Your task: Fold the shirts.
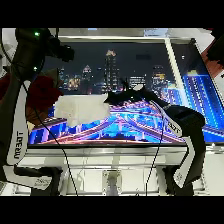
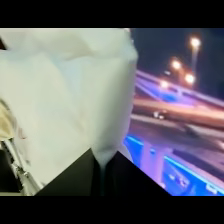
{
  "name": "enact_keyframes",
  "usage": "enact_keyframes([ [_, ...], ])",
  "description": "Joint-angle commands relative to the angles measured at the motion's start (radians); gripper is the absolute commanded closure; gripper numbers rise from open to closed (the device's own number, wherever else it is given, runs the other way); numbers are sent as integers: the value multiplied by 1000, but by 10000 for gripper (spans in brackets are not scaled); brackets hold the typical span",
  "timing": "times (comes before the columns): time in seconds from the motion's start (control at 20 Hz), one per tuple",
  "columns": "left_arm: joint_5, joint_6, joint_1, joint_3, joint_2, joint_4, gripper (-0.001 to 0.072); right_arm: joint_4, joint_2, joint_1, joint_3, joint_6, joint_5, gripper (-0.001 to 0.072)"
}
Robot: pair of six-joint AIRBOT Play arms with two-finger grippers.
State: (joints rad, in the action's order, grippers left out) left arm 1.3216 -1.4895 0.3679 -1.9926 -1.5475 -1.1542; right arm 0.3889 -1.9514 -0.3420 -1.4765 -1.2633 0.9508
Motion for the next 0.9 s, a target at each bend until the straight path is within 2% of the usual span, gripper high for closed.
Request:
enact_keyframes([
  [0.0,20,-3,0,0,0,4,170,-15,64,99,-29,54,28,688],
  [0.05,27,-2,0,0,0,4,170,35,112,160,-29,36,38,688],
  [0.25,31,0,0,0,0,3,170,368,325,459,-28,-148,150,687],
  [0.35,32,1,0,0,-1,2,170,514,432,629,-27,-196,225,688],
  [0.65,32,58,0,0,0,-6,170,726,630,1142,-27,-215,435,687],
  [0.85,31,58,0,0,-1,-62,170,858,638,1311,18,-238,600,687],
])
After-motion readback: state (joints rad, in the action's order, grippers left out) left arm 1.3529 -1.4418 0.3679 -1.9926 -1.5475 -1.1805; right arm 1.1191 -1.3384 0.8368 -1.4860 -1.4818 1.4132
